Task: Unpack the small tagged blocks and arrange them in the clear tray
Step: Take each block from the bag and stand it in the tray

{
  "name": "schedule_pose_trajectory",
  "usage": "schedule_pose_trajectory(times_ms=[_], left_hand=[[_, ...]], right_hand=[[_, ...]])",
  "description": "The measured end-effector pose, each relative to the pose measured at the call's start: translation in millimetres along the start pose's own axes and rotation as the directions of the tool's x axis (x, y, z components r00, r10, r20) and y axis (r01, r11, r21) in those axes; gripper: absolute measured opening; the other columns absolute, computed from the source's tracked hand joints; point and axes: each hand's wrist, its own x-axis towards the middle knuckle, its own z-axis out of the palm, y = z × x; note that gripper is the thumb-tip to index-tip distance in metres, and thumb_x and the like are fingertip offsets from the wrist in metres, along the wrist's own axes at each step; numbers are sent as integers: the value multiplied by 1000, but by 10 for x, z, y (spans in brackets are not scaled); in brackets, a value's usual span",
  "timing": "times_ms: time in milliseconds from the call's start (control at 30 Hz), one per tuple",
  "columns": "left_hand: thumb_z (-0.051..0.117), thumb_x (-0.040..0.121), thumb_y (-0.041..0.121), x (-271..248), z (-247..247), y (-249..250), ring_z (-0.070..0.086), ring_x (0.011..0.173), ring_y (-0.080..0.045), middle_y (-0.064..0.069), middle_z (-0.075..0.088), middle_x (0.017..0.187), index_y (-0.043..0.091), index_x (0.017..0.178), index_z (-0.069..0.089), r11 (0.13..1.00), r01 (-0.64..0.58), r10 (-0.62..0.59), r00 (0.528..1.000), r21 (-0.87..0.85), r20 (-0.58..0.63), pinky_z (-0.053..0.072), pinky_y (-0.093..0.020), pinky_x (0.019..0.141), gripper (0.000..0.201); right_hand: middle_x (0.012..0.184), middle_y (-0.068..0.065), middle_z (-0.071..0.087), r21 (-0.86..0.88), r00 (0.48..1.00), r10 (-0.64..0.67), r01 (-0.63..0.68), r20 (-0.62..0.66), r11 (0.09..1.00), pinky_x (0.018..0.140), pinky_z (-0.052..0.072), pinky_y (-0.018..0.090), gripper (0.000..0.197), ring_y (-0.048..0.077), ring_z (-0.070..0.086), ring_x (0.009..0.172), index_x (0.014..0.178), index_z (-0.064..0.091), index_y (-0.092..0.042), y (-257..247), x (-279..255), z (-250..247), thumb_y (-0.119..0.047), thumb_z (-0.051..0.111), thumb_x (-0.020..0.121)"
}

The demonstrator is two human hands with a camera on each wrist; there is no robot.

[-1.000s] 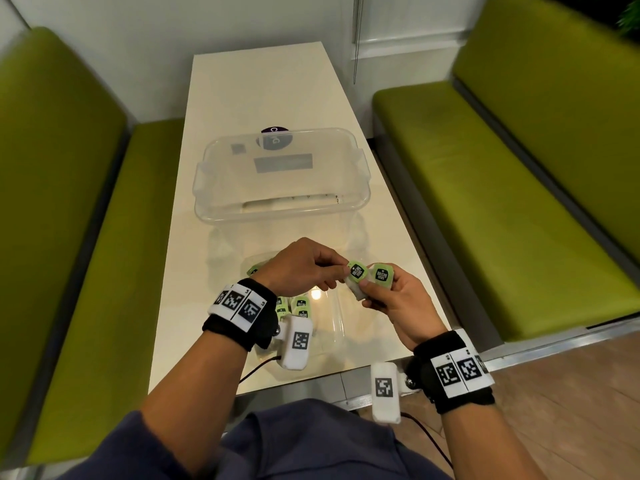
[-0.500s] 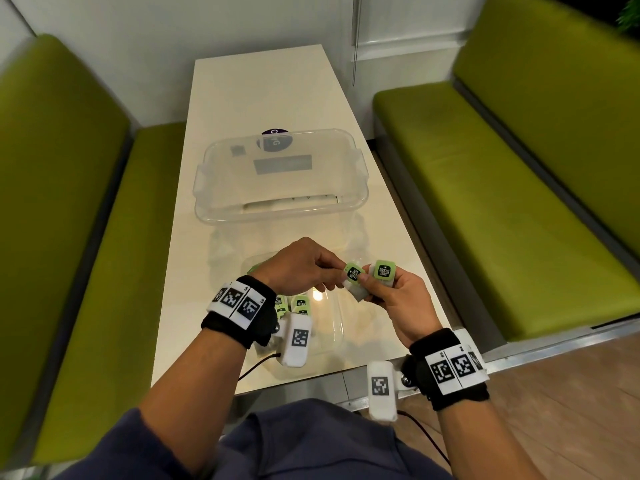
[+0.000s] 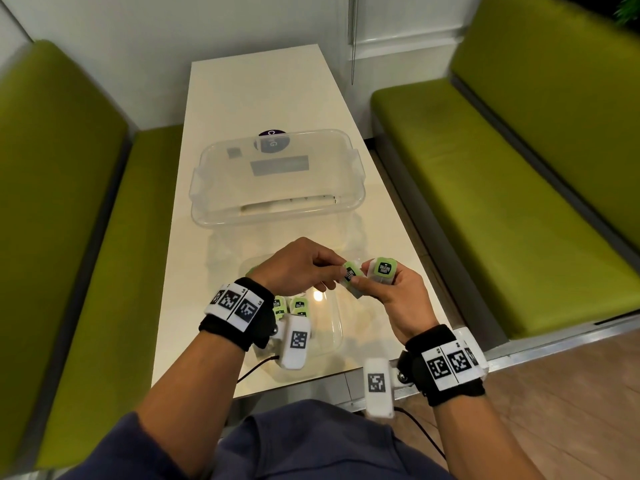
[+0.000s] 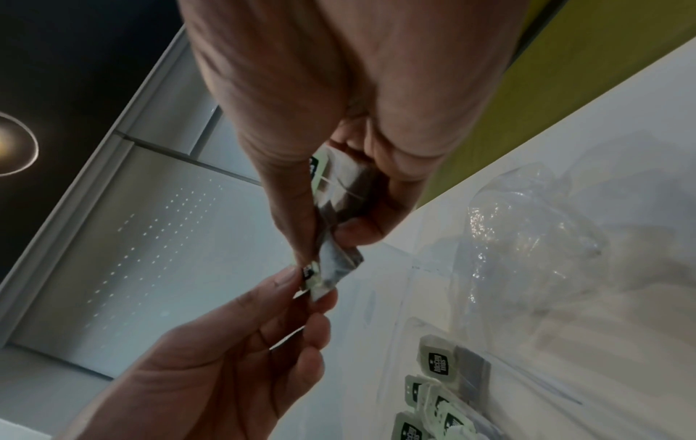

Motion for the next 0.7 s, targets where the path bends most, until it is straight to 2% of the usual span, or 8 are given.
schedule_pose_trajectory(times_ms=[100, 200, 300, 367, 433, 567, 700], left_hand=[[73, 95, 18, 20, -5, -38, 70, 71, -11, -4, 78, 82, 6, 105, 77, 999, 9, -11, 999, -53, -34, 59, -26, 74, 16], [75, 93, 17, 48, -96, -107, 73, 72, -19, -10, 78, 84, 4, 103, 76, 999, 38, -41, 995, -32, -95, 61, -32, 77, 16], [72, 96, 22, 115, -242, -178, 74, 76, -18, -3, 78, 85, 13, 99, 74, 984, 106, -75, 977, 145, -200, 60, -31, 76, 10], [67, 98, 25, 176, -324, -227, 71, 79, -15, 3, 76, 89, 19, 100, 73, 930, 159, -67, 960, 333, -271, 53, -28, 72, 9], [64, 99, 23, 277, -347, -314, 68, 83, -17, 3, 74, 95, 19, 101, 74, 863, 195, -59, 955, 467, -290, 48, -27, 73, 11], [63, 98, 18, 451, -210, -561, 69, 90, -22, -1, 76, 102, 19, 101, 76, 796, 251, -96, 951, 551, -294, 54, -32, 79, 13], [63, 96, 15, 573, -16, -758, 71, 93, -24, -2, 76, 105, 21, 102, 77, 774, 269, -130, 953, 573, -272, 58, -36, 84, 17]], right_hand=[[85, 4, 69, -49, 1000, -2, 1, -26, 999, 70, 58, 29, 23, 16, 66, 76, 91, 69, -5, 25, 32, 4, 5, 83, 75], [79, 1, 69, -157, 997, 2, -14, -77, 988, 62, 53, 27, 21, 13, 63, 70, 88, 71, -8, 78, 59, -23, -2, 86, 75], [83, 8, 71, -211, 993, 52, -73, -104, 975, 63, 54, 28, 21, 15, 65, 73, 93, 71, -7, 115, 70, -88, -7, 85, 78], [82, 8, 71, -217, 990, 93, -114, -104, 969, 65, 54, 29, 21, 15, 65, 71, 97, 70, -6, 136, 61, -112, -10, 83, 81], [83, 8, 70, -208, 986, 126, -147, -111, 967, 68, 55, 31, 21, 16, 65, 71, 100, 71, -6, 151, 54, -122, -14, 81, 84], [89, 10, 74, -204, 981, 163, -182, -105, 962, 73, 56, 35, 22, 18, 67, 75, 105, 71, -5, 136, 45, -130, -18, 77, 88], [90, 10, 75, -207, 981, 172, -189, -93, 960, 73, 56, 34, 20, 18, 68, 75, 105, 71, -5, 100, 32, -148, -18, 74, 90]])
